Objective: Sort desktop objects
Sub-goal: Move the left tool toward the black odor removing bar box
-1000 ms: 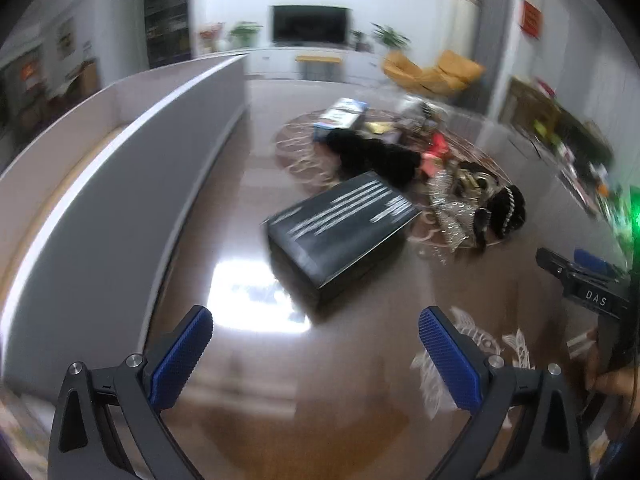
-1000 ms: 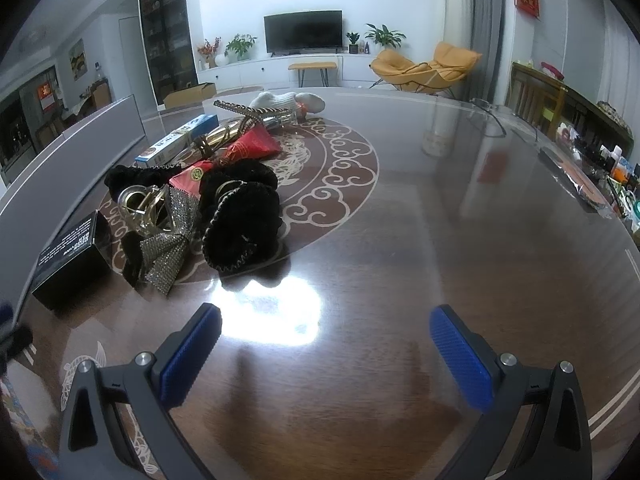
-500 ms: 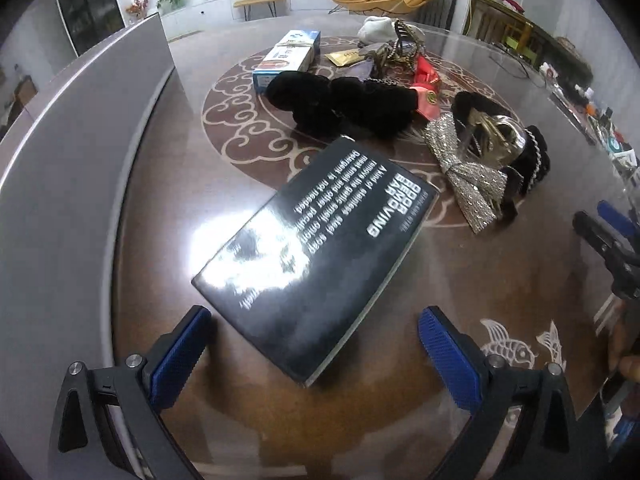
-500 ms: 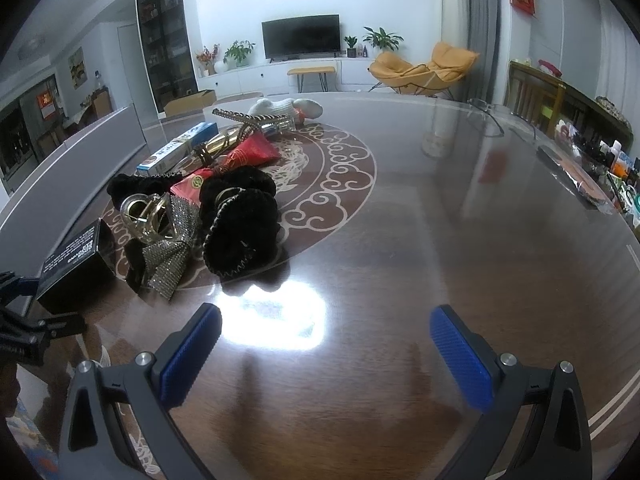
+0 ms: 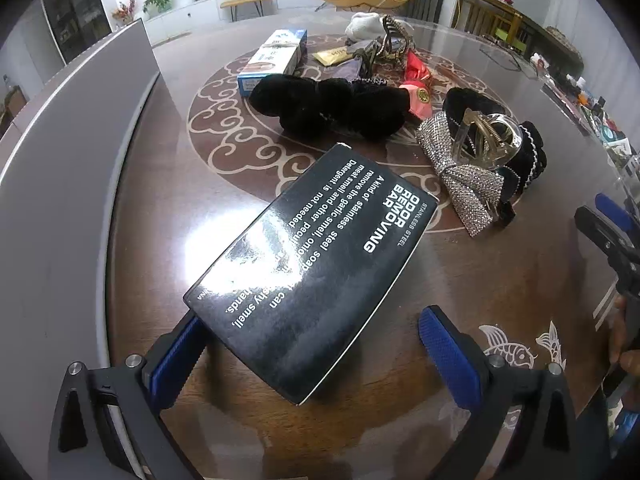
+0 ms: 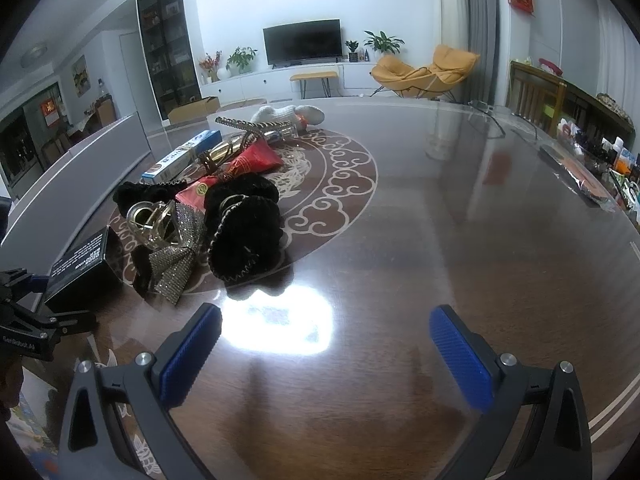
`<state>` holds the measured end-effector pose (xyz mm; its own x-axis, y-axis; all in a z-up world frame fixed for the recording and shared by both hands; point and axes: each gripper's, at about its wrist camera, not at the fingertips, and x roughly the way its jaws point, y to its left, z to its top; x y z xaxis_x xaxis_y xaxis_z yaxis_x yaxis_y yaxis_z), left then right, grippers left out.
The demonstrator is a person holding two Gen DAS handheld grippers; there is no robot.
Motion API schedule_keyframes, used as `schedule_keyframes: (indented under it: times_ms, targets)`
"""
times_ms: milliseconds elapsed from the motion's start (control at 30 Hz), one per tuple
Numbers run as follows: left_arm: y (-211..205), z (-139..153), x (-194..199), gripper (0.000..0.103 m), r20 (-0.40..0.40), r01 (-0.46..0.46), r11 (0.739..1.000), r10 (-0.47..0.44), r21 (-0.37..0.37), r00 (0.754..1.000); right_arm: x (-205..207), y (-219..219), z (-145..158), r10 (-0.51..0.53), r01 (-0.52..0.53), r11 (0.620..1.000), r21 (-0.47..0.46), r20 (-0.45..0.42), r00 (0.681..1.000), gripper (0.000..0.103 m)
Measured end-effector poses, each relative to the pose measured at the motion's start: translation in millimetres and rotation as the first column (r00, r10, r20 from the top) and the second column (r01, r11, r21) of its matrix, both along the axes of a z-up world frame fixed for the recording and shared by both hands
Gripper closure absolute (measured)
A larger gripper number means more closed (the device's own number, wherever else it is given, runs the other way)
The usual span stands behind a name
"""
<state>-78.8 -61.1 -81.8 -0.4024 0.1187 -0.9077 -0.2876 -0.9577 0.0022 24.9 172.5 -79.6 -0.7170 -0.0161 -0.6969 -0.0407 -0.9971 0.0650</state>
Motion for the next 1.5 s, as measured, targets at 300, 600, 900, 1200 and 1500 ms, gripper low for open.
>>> schedule_keyframes:
  times_ms: [300,600,900,1200,1500]
  targets:
    - [5.0,0.9,-19.1,0.0,0.026,0.017,1.0,-0.017,-0.008,1.0,-0.4,0.8,0.4,0.005,-0.005,1.0,-0.011,-0.002,1.0,0.0]
    - [9.8,1.0,-22.9,0.0,0.014,0.006,1.0,-0.006,-0.006,1.0,-0.9,1.3,-0.9,0.008,-0.008,1.0,-0.016,0.001,1.0,0.0]
    - [11.4,4.4,-14.0,0.014,-0.031,0.03,1.0,-0.03,0.003,0.999,-0.8,0.5,-1.3,0.008,-0.008,1.0,-0.017,0.003,1.0,0.0]
    - [18.4,10.7,13.4,0.043,-0.086,0.026,0.999,-0.024,0.028,0.996,-0.8,1.2,-2.8,0.012,-0.012,1.0,-0.026,0.004,1.0,0.0]
    - [14.6,10.0,41.3,0.042,-0.085,-0.021,0.999,0.024,0.043,0.996,-2.2,-3.6,-4.6,0.046,-0.045,0.999,-0.018,0.023,0.999,0.0]
